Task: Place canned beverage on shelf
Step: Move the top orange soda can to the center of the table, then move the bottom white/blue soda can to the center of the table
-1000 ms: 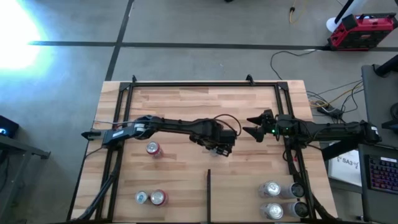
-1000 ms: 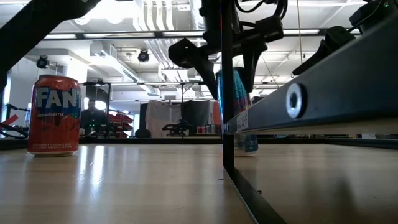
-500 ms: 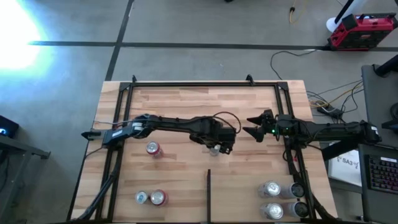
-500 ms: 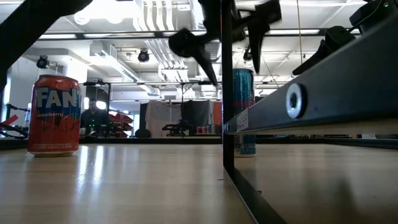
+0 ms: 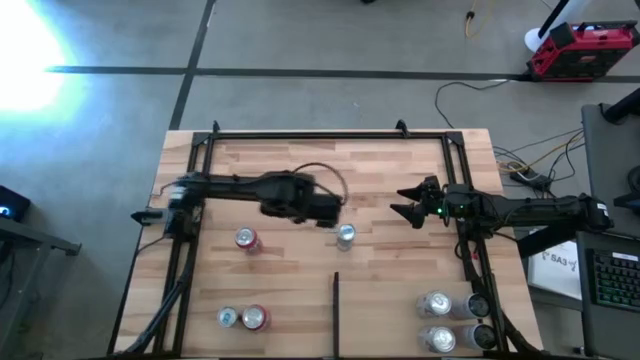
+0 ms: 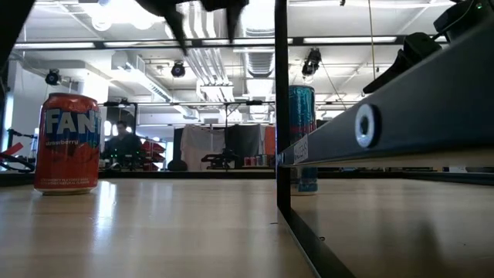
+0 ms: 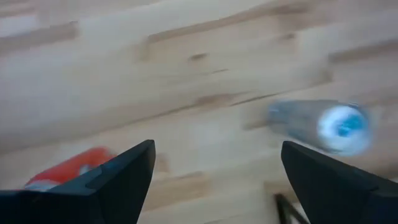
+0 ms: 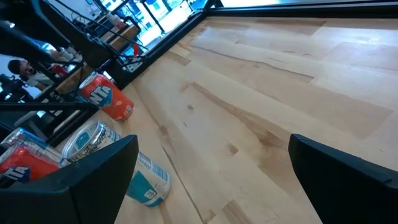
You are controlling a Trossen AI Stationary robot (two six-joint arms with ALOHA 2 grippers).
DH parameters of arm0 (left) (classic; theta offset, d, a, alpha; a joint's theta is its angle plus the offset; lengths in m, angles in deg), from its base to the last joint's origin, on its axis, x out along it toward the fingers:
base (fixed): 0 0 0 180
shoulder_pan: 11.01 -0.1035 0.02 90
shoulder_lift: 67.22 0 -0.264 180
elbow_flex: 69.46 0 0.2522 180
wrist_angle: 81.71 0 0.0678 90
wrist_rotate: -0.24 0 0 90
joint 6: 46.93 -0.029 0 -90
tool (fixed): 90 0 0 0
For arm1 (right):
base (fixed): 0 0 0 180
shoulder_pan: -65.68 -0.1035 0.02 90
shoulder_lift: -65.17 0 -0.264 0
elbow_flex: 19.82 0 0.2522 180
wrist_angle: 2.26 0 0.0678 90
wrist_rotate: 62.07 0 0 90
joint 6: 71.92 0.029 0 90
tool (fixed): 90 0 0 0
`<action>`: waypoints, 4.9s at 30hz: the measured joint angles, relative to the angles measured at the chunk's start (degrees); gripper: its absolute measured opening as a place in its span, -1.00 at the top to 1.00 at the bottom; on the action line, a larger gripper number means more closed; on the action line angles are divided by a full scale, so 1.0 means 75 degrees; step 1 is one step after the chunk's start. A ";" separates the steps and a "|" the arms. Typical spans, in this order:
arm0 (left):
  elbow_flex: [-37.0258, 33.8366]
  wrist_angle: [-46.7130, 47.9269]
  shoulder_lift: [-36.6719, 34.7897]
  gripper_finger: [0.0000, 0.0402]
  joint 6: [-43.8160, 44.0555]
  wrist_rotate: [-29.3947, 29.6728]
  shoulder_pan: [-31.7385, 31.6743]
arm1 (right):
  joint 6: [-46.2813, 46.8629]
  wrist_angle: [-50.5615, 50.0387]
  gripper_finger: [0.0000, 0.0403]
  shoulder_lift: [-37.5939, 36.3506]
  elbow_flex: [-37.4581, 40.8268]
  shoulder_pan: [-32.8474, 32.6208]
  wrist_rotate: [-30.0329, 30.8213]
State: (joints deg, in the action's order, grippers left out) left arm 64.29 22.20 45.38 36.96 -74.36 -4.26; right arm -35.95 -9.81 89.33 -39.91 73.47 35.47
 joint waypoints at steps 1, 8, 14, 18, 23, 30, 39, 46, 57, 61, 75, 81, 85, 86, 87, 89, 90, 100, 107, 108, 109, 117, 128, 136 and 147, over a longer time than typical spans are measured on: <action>-0.0504 -0.0059 -0.0277 -0.66 0.0280 -0.0041 0.0014 | 0.0000 -0.0002 -0.99 0.0000 0.0000 0.0000 -0.0001; -0.4129 -0.0470 -0.2332 -0.66 0.2355 -0.1488 0.0248 | 0.0000 0.0001 -0.99 -0.0002 0.0000 0.0000 -0.0001; -0.5893 -0.1364 -0.3601 -0.66 0.4181 -0.1791 0.0755 | 0.0000 -0.0003 -0.99 0.0000 0.0000 -0.0001 0.0001; -0.6496 -0.1533 -0.4012 -0.66 0.5304 -0.1799 0.0955 | 0.0000 -0.0003 -0.99 0.0000 0.0000 0.0000 -0.0001; -0.6781 -0.1564 -0.4052 -0.66 0.6259 -0.1969 0.0956 | 0.0000 0.0002 -0.99 0.0000 0.0000 0.0000 0.0000; -0.6881 -0.1633 -0.3670 -0.66 0.6950 -0.1788 0.0947 | 0.0000 0.0000 -0.99 0.0000 0.0000 0.0000 0.0001; -0.7600 -0.2280 -0.3384 -0.66 0.7650 -0.1658 0.0927 | 0.0000 0.0000 -0.99 -0.0001 0.0000 -0.0001 0.0001; -0.7834 -0.2703 -0.3382 -0.58 0.6904 -0.1654 0.0921 | 0.0000 0.0003 -0.99 0.0000 0.0000 0.0000 -0.0001; -0.7697 -0.3228 -0.3344 -0.39 0.4587 -0.1536 0.0876 | 0.0000 0.0002 -0.99 0.0000 0.0000 -0.0001 -0.0001; -0.7323 -0.3346 -0.3080 -0.39 0.3891 -0.1482 0.0714 | 0.0000 0.0003 -0.99 0.0000 0.0000 0.0000 0.0002; -0.4461 -0.2561 -0.0759 -0.39 0.1050 -0.1390 0.0315 | 0.0000 0.0000 -0.99 0.0000 0.0000 0.0000 0.0001; -0.3459 -0.2483 -0.0174 -0.42 0.0205 -0.1157 0.0315 | 0.0000 0.0000 -0.99 0.0000 0.0000 0.0000 -0.0001; -0.2939 -0.2494 0.0086 -0.42 -0.0193 -0.1139 0.0315 | 0.0000 0.0000 -0.99 0.0000 0.0000 0.0000 0.0000; -0.2798 -0.2484 0.0163 -0.42 -0.0318 -0.1138 0.0315 | 0.0000 0.0003 -0.99 0.0000 0.0000 0.0000 0.0000; -0.2653 -0.2488 0.0249 -0.42 -0.0453 -0.1138 0.0315 | 0.0000 0.0000 -0.99 0.0000 0.0000 0.0000 -0.0001; -0.2400 -0.2517 0.0417 -0.43 -0.0741 -0.1131 0.0315 | 0.0000 0.0003 -0.99 0.0000 0.0000 0.0000 0.0002; -0.2274 -0.2489 0.0517 -0.43 -0.0877 -0.1132 0.0315 | 0.0000 0.0000 -0.99 -0.0003 0.0000 0.0000 -0.0001; -0.1007 -0.1938 0.1518 -0.43 -0.1871 -0.1248 0.0326 | 0.0000 0.0003 -0.99 0.0000 0.0000 0.0000 -0.0001; 0.0155 -0.1172 0.2336 -0.49 -0.2107 -0.1349 0.0323 | 0.0000 0.0000 -0.99 -0.0001 0.0000 0.0000 0.0002; 0.0334 -0.1047 0.2435 -0.51 -0.2092 -0.1349 0.0323 | 0.0000 0.0001 -0.99 -0.0001 0.0000 -0.0001 -0.0001; 0.0504 -0.0964 0.2534 -0.52 -0.2084 -0.1346 0.0323 | 0.0000 0.0000 -0.99 0.0000 0.0000 0.0000 0.0000; 0.1212 -0.0805 0.2814 -0.61 -0.1936 -0.1309 0.0323 | 0.0000 0.0002 -0.99 -0.0001 0.0000 0.0000 0.0000; 0.1373 -0.0644 0.2811 -0.66 -0.1689 -0.1249 0.0327 | 0.0000 0.0002 -0.99 -0.0002 0.0000 0.0000 -0.0001; 0.1895 -0.0182 0.2554 -0.95 -0.1432 -0.1625 0.0430 | 0.0000 0.0005 -0.99 0.0000 0.0000 0.0000 -0.0001; 0.1619 -0.0016 0.2052 -0.98 -0.0913 -0.1610 0.0859 | 0.0000 0.0000 -0.99 -0.0003 0.0000 0.0000 0.0000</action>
State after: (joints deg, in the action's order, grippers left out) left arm 76.43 22.08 60.77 30.11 -86.44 2.18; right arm -35.95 -9.81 89.31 -39.91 73.47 35.46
